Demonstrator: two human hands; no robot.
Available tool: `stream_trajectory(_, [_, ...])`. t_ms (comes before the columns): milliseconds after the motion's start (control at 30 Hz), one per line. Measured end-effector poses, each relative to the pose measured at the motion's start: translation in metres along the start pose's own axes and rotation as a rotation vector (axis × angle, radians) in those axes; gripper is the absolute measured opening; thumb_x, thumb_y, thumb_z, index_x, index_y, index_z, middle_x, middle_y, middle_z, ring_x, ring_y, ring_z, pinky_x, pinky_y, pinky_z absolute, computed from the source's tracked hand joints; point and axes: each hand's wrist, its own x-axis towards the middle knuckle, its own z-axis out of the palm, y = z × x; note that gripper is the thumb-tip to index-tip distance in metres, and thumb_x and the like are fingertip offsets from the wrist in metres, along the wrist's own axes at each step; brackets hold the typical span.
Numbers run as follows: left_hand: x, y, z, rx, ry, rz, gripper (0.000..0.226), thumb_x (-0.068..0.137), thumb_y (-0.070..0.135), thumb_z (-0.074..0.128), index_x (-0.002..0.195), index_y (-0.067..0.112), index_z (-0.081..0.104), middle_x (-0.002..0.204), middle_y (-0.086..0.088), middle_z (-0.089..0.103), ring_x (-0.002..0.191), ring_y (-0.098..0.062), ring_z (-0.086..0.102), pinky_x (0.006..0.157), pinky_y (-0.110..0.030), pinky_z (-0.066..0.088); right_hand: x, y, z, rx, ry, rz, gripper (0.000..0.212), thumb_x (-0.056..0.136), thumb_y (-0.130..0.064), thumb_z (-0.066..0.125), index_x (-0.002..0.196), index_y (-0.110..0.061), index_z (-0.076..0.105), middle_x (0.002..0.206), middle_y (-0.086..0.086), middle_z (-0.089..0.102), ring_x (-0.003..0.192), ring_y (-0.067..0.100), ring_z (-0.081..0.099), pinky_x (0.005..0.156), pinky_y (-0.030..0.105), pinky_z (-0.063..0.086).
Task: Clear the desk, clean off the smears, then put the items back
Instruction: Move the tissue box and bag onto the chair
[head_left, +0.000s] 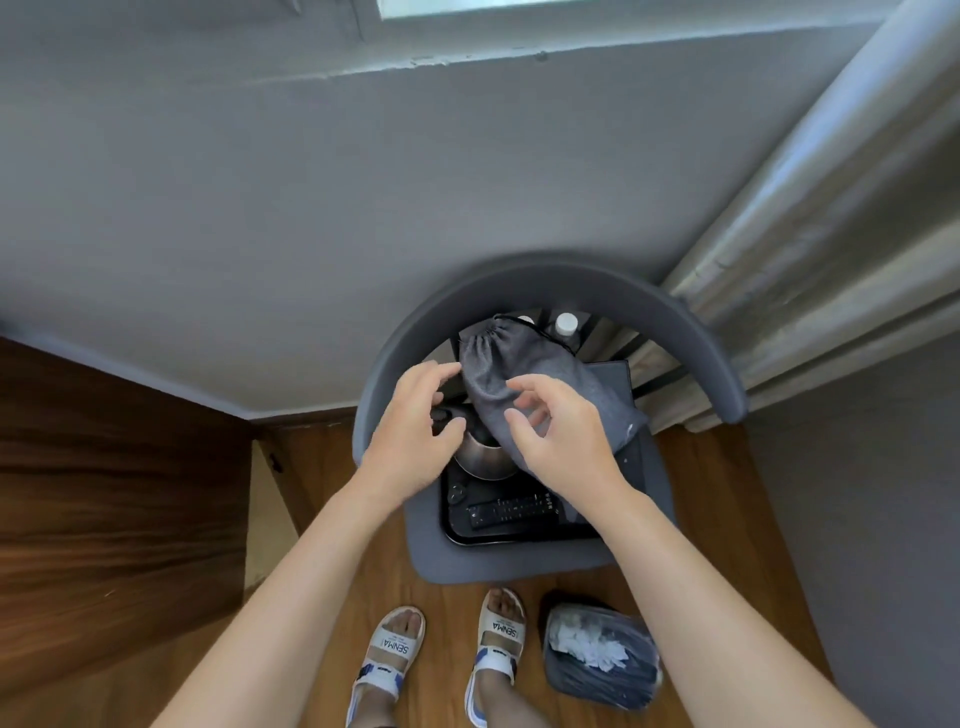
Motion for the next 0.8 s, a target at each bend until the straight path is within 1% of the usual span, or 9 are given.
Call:
stream_trajectory(67, [-0.015,0.012,-0.023,0.087,0.014,0.033,0.056,0.097,0.013,0.067,0.149,0.026,0.050,0.148,0.012,0.041,0.127,-0.014,0.055,0.104,-0.034,0.051,-0.004,-0.021,-0.010,-0.111,-0.051,-0.040,0.031,0.096,-0.022,0.066,0.127,-0.021,0.063,0.104,-0.009,0.062,0.089,0.007,0.059,0.083,0.029,0.051])
stream_trajectory(133, [-0.033,0.024,-0.049,0.199,0.026,0.051,0.054,0.100,0.019,0.064,0.151,0.024,0.048,0.152,0.006,0.043,0.134,-0.018,0.052,0.110,-0.040,0.047,-0.007,-0.048,-0.019,-0.219,-0.112,-0.062,0.032,0.099,-0.026,0.062,0.130,-0.021,0.061,0.111,-0.005,0.062,0.103,0.014,0.058,0.088,0.030,0.047])
stream_trajectory(200, [-0.055,0.037,-0.079,0.322,0.055,0.036,0.053,0.103,0.024,0.060,0.154,0.025,0.044,0.153,0.004,0.046,0.136,-0.021,0.051,0.111,-0.042,0.046,-0.010,-0.079,-0.024,-0.315,-0.157,-0.103,0.031,0.099,-0.029,0.060,0.129,-0.021,0.061,0.115,-0.001,0.062,0.112,0.021,0.056,0.090,0.034,0.047])
stream_trajectory(300, [-0.095,0.055,-0.124,0.531,0.112,-0.011,0.053,0.105,0.032,0.055,0.156,0.024,0.041,0.150,0.001,0.053,0.131,-0.026,0.056,0.105,-0.044,0.050,-0.014,-0.129,-0.024,-0.411,-0.224,-0.177,0.031,0.098,-0.032,0.059,0.126,-0.020,0.061,0.114,0.002,0.061,0.112,0.027,0.055,0.088,0.041,0.050])
stream_trajectory(400, [-0.141,0.058,-0.165,0.796,0.168,-0.080,0.053,0.106,0.040,0.052,0.155,0.023,0.041,0.136,-0.001,0.063,0.117,-0.027,0.064,0.093,-0.044,0.056,-0.020,-0.177,-0.015,-0.525,-0.351,-0.240,0.031,0.099,-0.038,0.055,0.125,-0.022,0.058,0.114,0.001,0.057,0.111,0.027,0.053,0.085,0.039,0.050])
stream_trajectory(467, [-0.172,0.054,-0.191,0.913,0.210,-0.153,0.053,0.106,0.043,0.052,0.154,0.022,0.044,0.126,-0.001,0.067,0.107,-0.025,0.068,0.085,-0.041,0.057,-0.025,-0.207,-0.005,-0.554,-0.421,-0.292,0.031,0.099,-0.042,0.054,0.124,-0.024,0.057,0.113,-0.001,0.057,0.111,0.026,0.054,0.086,0.039,0.050])
stream_trajectory(533, [-0.202,0.048,-0.216,0.933,0.262,-0.229,0.053,0.106,0.043,0.053,0.154,0.021,0.046,0.122,-0.001,0.068,0.104,-0.025,0.069,0.082,-0.041,0.057,-0.028,-0.235,0.010,-0.525,-0.470,-0.331,0.031,0.098,-0.043,0.054,0.123,-0.026,0.059,0.107,-0.006,0.055,0.111,0.024,0.056,0.088,0.037,0.050])
stream_trajectory(633, [-0.247,0.033,-0.254,0.840,0.335,-0.336,0.054,0.108,0.041,0.049,0.158,0.024,0.039,0.134,0.000,0.063,0.116,-0.023,0.066,0.092,-0.039,0.057,-0.037,-0.276,0.038,-0.516,-0.510,-0.385,0.032,0.099,-0.043,0.054,0.125,-0.026,0.061,0.102,-0.009,0.052,0.108,0.020,0.058,0.088,0.032,0.048])
stream_trajectory(800, [-0.314,0.002,-0.315,0.751,0.415,-0.473,0.054,0.109,0.041,0.047,0.159,0.024,0.034,0.142,0.000,0.060,0.126,-0.023,0.062,0.099,-0.038,0.053,-0.059,-0.350,0.093,-0.531,-0.541,-0.480,0.029,0.101,-0.040,0.054,0.123,-0.023,0.061,0.114,-0.003,0.062,0.106,0.017,0.061,0.080,0.025,0.046])
